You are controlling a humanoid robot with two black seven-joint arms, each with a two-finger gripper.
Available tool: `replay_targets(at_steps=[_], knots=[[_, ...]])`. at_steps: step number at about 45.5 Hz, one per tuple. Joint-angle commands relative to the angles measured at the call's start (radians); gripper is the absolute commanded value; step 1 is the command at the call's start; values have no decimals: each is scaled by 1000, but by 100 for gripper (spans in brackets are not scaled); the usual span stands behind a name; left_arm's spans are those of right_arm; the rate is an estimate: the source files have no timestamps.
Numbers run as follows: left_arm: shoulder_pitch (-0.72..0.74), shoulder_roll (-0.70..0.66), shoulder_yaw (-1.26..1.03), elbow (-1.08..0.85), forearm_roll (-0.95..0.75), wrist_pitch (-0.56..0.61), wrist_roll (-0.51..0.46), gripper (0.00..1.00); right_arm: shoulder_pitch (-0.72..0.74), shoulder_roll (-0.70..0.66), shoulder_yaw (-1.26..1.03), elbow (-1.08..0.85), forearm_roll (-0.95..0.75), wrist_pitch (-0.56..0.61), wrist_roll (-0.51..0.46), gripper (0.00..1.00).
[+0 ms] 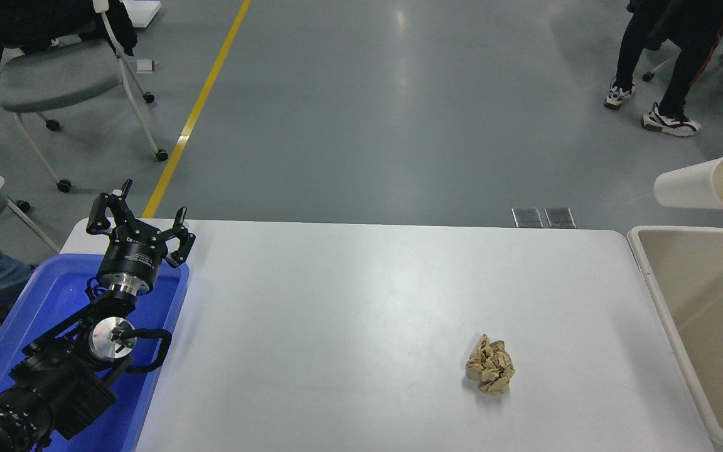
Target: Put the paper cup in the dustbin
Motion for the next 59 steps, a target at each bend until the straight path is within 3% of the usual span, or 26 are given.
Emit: replay_targets(at_steps=[1,14,26,38,59], knots=[[0,0,0,0,0,0,0,100,-182,43,12,-39,251,-164,53,0],[0,0,1,0,0,0,0,100,-379,212,57,-180,405,-257,56,0],[0,0,0,0,0,0,0,100,-508,377,236,-421,420,-281,52,0],[0,0,0,0,0,0,0,100,-506,623,278,-833,422,-273,35,0],[0,0,0,0,0,0,0,100,-495,752,348,-970,441,-295,-26,0]])
